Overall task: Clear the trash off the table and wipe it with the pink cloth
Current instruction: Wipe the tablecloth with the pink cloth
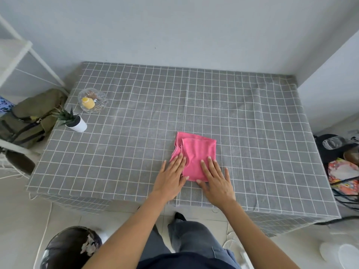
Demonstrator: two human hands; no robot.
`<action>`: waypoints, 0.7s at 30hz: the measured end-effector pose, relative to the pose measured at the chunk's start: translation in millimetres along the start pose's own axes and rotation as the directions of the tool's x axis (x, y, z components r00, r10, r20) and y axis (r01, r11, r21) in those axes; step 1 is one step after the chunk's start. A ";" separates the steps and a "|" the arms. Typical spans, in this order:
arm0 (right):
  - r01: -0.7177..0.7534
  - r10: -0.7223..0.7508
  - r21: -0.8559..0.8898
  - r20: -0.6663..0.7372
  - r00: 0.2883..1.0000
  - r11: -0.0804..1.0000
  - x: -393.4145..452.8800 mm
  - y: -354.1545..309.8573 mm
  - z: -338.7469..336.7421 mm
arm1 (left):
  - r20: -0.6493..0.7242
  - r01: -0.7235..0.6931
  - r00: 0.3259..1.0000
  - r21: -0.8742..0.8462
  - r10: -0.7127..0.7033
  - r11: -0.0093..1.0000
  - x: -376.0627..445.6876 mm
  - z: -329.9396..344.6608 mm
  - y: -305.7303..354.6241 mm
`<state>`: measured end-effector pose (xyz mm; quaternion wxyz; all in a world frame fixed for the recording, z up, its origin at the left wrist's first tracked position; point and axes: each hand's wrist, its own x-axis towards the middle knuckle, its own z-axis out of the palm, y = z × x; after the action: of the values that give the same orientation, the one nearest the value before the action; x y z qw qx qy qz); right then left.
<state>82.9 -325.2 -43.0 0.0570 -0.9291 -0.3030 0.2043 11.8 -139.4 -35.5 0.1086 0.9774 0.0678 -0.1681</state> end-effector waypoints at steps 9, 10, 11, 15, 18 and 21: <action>0.054 -0.053 0.106 -0.010 0.999 0.993 -1.0 10.9 -9.0 | 0.012 0.006 1.000 0.042 -0.006 0.999 0.7 -1.8 13.8; 0.040 -0.036 0.094 -0.037 0.999 0.995 -1.3 8.4 -9.4 | 0.000 0.024 1.000 0.042 -0.024 0.999 1.2 -0.8 16.4; 0.029 -0.024 0.082 -0.063 0.998 0.996 -2.2 6.3 -9.7 | -0.012 0.036 0.999 0.042 -0.035 0.998 1.6 0.2 18.3; 0.013 0.010 0.166 -0.136 0.991 0.986 -1.1 0.5 -17.1 | -0.038 0.043 0.998 0.040 -0.041 0.998 3.6 3.4 17.2; -0.005 0.048 0.282 -0.147 0.988 0.959 4.4 -2.5 -30.6 | -0.064 0.041 0.997 0.056 -0.038 0.998 7.5 0.7 14.1; -0.046 0.086 0.292 -0.125 0.988 0.955 6.5 -2.1 -41.7 | -0.073 0.008 0.997 0.127 0.001 0.992 13.9 -5.2 11.1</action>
<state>103.8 -319.0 -6.8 0.2054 -0.9323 -0.2340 0.1842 28.4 -147.6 -33.4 0.0430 0.9877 0.0625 -0.1364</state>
